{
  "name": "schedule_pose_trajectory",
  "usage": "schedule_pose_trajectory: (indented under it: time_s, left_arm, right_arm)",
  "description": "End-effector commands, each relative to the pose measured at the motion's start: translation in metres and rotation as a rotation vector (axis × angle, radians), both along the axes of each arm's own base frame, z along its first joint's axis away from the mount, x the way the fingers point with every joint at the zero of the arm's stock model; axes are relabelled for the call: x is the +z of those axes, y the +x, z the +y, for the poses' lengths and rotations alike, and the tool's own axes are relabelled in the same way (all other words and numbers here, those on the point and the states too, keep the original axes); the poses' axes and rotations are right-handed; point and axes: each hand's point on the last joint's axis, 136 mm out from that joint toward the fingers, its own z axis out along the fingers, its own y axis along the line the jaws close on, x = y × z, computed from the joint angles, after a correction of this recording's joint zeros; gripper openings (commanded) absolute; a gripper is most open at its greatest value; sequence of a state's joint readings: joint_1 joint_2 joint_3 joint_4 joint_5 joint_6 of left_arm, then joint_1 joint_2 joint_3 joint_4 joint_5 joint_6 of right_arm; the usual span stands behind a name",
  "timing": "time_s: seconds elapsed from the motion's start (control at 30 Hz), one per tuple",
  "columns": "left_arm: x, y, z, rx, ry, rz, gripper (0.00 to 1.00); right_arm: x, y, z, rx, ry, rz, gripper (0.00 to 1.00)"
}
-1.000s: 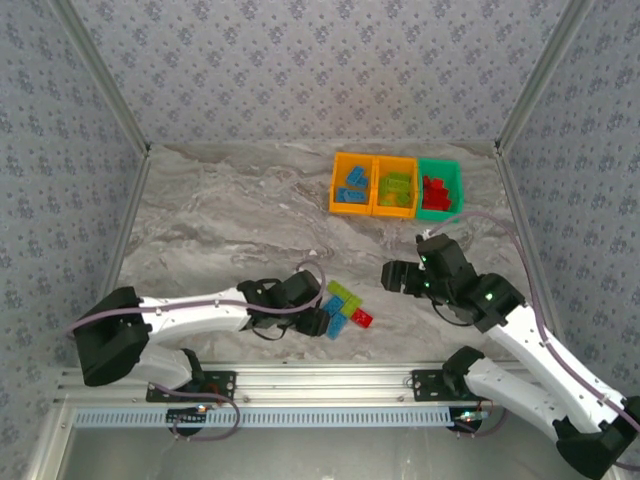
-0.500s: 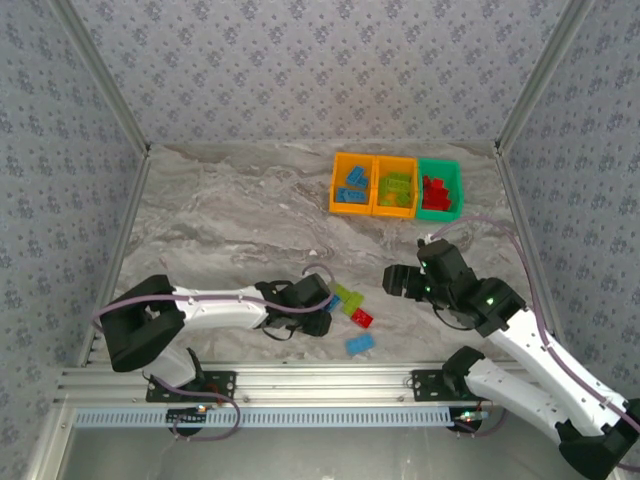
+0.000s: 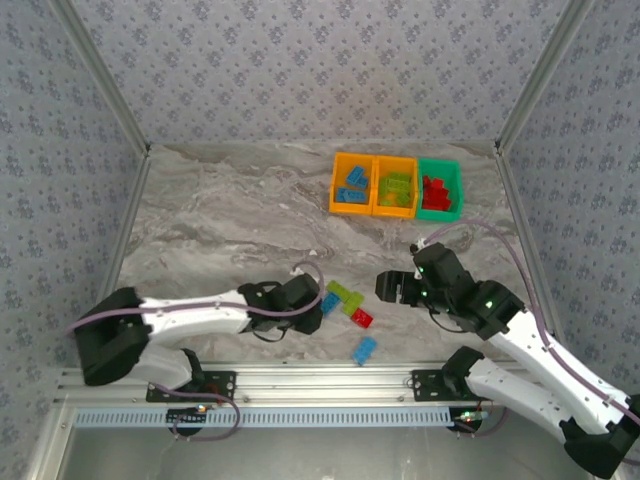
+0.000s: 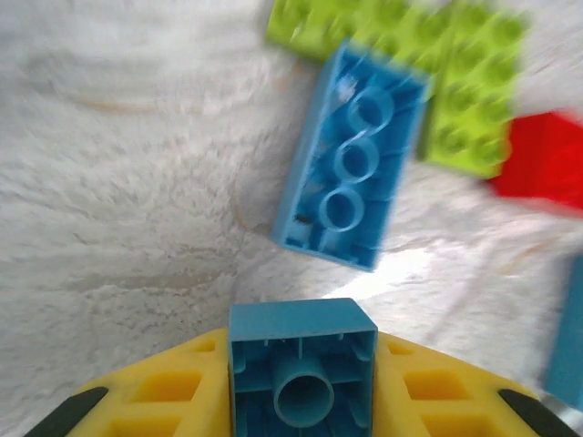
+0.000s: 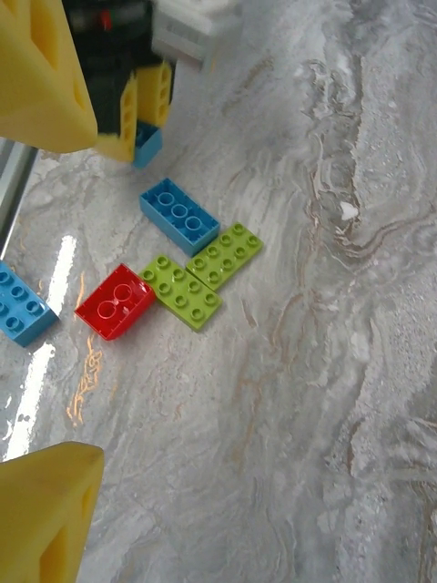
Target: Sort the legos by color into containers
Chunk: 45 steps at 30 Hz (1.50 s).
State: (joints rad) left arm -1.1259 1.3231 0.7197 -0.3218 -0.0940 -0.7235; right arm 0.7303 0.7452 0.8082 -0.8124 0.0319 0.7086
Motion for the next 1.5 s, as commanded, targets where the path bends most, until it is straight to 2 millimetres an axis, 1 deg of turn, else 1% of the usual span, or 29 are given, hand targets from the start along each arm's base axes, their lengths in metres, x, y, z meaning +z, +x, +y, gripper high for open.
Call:
schedule_pose_trajectory:
  time_s: [0.0,0.07,0.13,0.23,0.3,0.33,0.4,0.43,0.47,0.53,0.63,0.67,0.7,0.83,0.9,0.97,1.0,1.07,1.13,1.17,1.2,1.27,1.3,1.37,1.4,1.43,1.47]
  left_arm:
    - [0.067,0.019,-0.005,-0.007,-0.082,-0.171,0.27]
    - [0.086,0.035,-0.007,-0.001,-0.082,-0.227,0.27]
    - [0.094,0.062,-0.011,0.024,-0.067,-0.253,0.27]
    - [0.105,0.115,-0.029,0.044,-0.099,-0.282,0.27]
    - [0.112,0.16,-0.042,0.064,-0.125,-0.323,0.26]
    - [0.116,0.179,-0.049,0.072,-0.129,-0.34,0.26]
    - [0.113,0.223,-0.06,0.092,-0.111,-0.356,0.26]
    - [0.112,0.24,-0.065,0.095,-0.099,-0.362,0.25]
    - [0.108,0.258,-0.07,0.093,-0.084,-0.358,0.25]
    - [0.109,0.292,-0.082,0.076,-0.068,-0.379,0.25]
    - [0.106,0.332,-0.087,0.083,-0.059,-0.397,0.28]
    - [0.1,0.34,-0.087,0.084,-0.059,-0.39,0.3]
    - [0.109,0.349,-0.091,0.082,-0.08,-0.407,0.35]
    - [0.109,0.369,-0.097,0.069,-0.072,-0.415,0.5]
    - [0.109,0.372,-0.101,0.052,-0.065,-0.408,0.55]
    - [0.114,0.371,-0.102,0.043,-0.069,-0.406,0.55]
    - [0.12,0.368,-0.102,0.039,-0.081,-0.409,0.55]
    - [0.131,0.36,-0.099,0.038,-0.115,-0.422,0.53]
    - [0.152,0.343,-0.094,0.035,-0.193,-0.454,0.52]
    - [0.152,0.333,-0.087,0.04,-0.216,-0.456,0.52]
    - [0.161,0.32,-0.08,0.049,-0.247,-0.471,0.52]
    - [0.171,0.29,-0.062,0.065,-0.301,-0.487,0.52]
    - [0.177,0.271,-0.054,0.066,-0.326,-0.498,0.53]
    - [0.177,0.23,-0.036,0.068,-0.318,-0.498,0.56]
    - [0.176,0.207,-0.028,0.059,-0.294,-0.502,0.57]
    - [0.171,0.18,-0.021,0.039,-0.252,-0.502,0.59]
    - [0.167,0.159,-0.014,0.022,-0.209,-0.509,0.6]
  right_arm:
    - [0.002,-0.006,-0.001,-0.007,0.013,0.004,0.85]
    - [0.005,-0.004,-0.004,-0.025,0.015,-0.018,0.86]
    - [0.007,-0.002,-0.007,-0.041,0.01,-0.036,0.86]
    - [0.006,0.001,-0.009,-0.055,0.004,-0.044,0.86]
    - [0.004,0.0,-0.009,-0.057,0.007,-0.035,0.86]
    - [0.005,-0.001,-0.009,-0.058,0.012,-0.034,0.86]
    - [0.003,-0.005,-0.011,-0.061,0.013,-0.025,0.86]
    - [0.003,-0.006,-0.012,-0.061,0.016,-0.028,0.86]
    - [0.003,-0.008,-0.014,-0.065,0.018,-0.03,0.86]
    - [0.002,-0.011,-0.019,-0.087,0.03,-0.041,0.86]
    - [-0.004,-0.015,-0.021,-0.104,0.072,-0.039,0.86]
    - [-0.005,-0.016,-0.02,-0.103,0.083,-0.035,0.86]
    - [-0.006,-0.018,-0.02,-0.102,0.089,-0.031,0.86]
    - [-0.008,-0.02,-0.021,-0.098,0.08,-0.023,0.86]
    - [-0.007,-0.02,-0.022,-0.098,0.075,-0.025,0.86]
    - [-0.007,-0.019,-0.023,-0.104,0.071,-0.03,0.86]
    - [-0.008,-0.019,-0.024,-0.109,0.069,-0.028,0.86]
    - [-0.01,-0.019,-0.024,-0.111,0.069,-0.022,0.86]
    - [-0.015,-0.021,-0.023,-0.111,0.069,-0.003,0.86]
    - [-0.017,-0.022,-0.023,-0.114,0.067,0.009,0.86]
    - [-0.022,-0.024,-0.023,-0.123,0.069,0.028,0.86]
    - [-0.032,-0.029,-0.021,-0.144,0.077,0.083,0.85]
    - [-0.038,-0.032,-0.018,-0.154,0.087,0.115,0.84]
    - [-0.052,-0.04,-0.009,-0.164,0.104,0.181,0.84]
    - [-0.06,-0.045,-0.004,-0.171,0.11,0.212,0.84]
    - [-0.068,-0.051,0.001,-0.17,0.106,0.238,0.83]
    - [-0.073,-0.055,0.007,-0.163,0.105,0.25,0.84]
